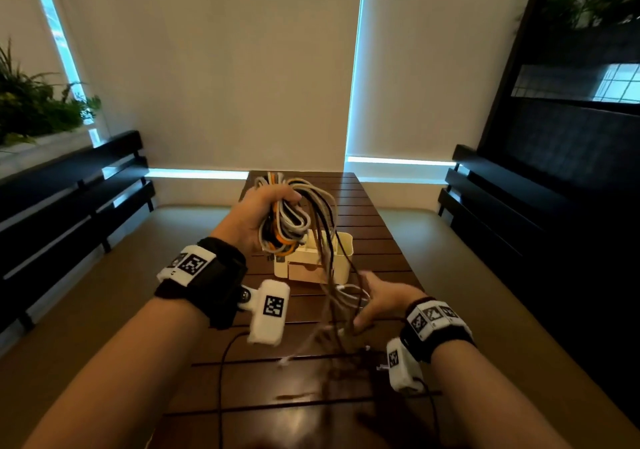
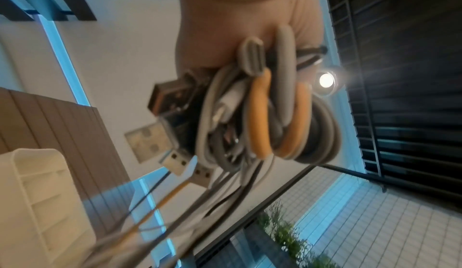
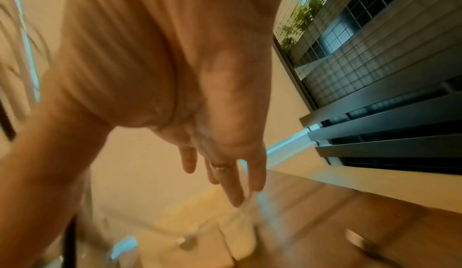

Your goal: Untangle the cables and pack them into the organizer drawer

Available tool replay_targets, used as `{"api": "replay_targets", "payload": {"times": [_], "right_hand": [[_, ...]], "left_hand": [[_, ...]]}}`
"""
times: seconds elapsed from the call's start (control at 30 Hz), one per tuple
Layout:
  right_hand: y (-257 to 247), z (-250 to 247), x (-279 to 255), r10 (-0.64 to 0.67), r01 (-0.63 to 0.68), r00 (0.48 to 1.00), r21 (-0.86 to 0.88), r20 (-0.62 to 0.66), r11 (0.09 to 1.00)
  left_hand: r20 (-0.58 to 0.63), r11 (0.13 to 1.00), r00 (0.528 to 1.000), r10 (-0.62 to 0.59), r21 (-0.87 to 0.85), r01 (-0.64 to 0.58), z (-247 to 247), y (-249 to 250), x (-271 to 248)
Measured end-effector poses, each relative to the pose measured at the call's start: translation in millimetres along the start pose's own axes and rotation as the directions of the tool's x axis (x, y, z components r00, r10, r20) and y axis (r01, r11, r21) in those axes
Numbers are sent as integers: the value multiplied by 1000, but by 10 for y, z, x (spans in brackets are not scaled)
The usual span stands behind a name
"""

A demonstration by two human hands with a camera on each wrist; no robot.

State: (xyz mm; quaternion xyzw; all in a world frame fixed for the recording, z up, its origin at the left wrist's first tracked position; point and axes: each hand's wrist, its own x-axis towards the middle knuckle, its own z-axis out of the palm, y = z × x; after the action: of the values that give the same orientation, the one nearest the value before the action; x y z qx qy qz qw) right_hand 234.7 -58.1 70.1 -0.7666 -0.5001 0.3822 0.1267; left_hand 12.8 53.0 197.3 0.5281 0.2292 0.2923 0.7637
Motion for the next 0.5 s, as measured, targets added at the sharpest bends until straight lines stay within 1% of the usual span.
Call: {"api": "replay_targets", "payload": {"times": [0.03, 0.07, 0.1, 0.13, 0.17, 0.2, 0.23, 0.27, 0.3, 0.33, 0.4, 0.47, 0.5], "right_hand": [[-121, -80, -73, -60, 61, 998, 59, -7, 996], [-262, -169, -158, -159, 162, 987, 162, -33, 973], [-385, -234, -222, -241, 257, 966, 264, -93, 930], [-520, -290, -303, -317, 362, 931, 346, -181, 866], [-652, -337, -382, -378, 467, 881, 386, -286, 796], [-759, -358, -434, -435, 567, 815, 372, -382, 735], [-844, -377, -452, -492, 640, 757, 334, -430, 692], [-931, -378, -477, -547, 686, 717, 298, -432, 664], [-982, -354, -457, -581, 699, 705, 261, -406, 666], [-1026, -321, -444, -593, 691, 712, 225, -377, 687], [-1024, -272, -368, -556, 651, 740, 195, -378, 733], [-954, -255, -326, -517, 633, 755, 242, -403, 736], [-896, -254, -308, -509, 635, 759, 290, -405, 716]], "left_hand": [[-4, 1000, 1000, -2, 29, 2, 29, -46, 12], [-7, 999, 1000, -5, 52, 5, 58, -85, 18], [-6, 998, 1000, -6, 67, 7, 78, -123, 26], [-4, 997, 1000, -8, 74, 8, 90, -151, 26], [1, 997, 1000, -11, 82, 11, 90, -174, 28], [7, 995, 1000, -16, 98, 15, 88, -186, 30], [13, 992, 1000, -16, 123, 14, 92, -192, 39], [25, 989, 1000, -11, 149, 8, 105, -192, 35], [36, 986, 999, -2, 168, -4, 116, -190, 32], [46, 983, 999, 15, 183, -23, 128, -185, 25], [62, 975, 997, 56, 211, -68, 116, -183, 25], [81, 966, 992, 99, 232, -115, 86, -198, 10], [87, 962, 989, 116, 240, -133, 69, -218, 3]]}}
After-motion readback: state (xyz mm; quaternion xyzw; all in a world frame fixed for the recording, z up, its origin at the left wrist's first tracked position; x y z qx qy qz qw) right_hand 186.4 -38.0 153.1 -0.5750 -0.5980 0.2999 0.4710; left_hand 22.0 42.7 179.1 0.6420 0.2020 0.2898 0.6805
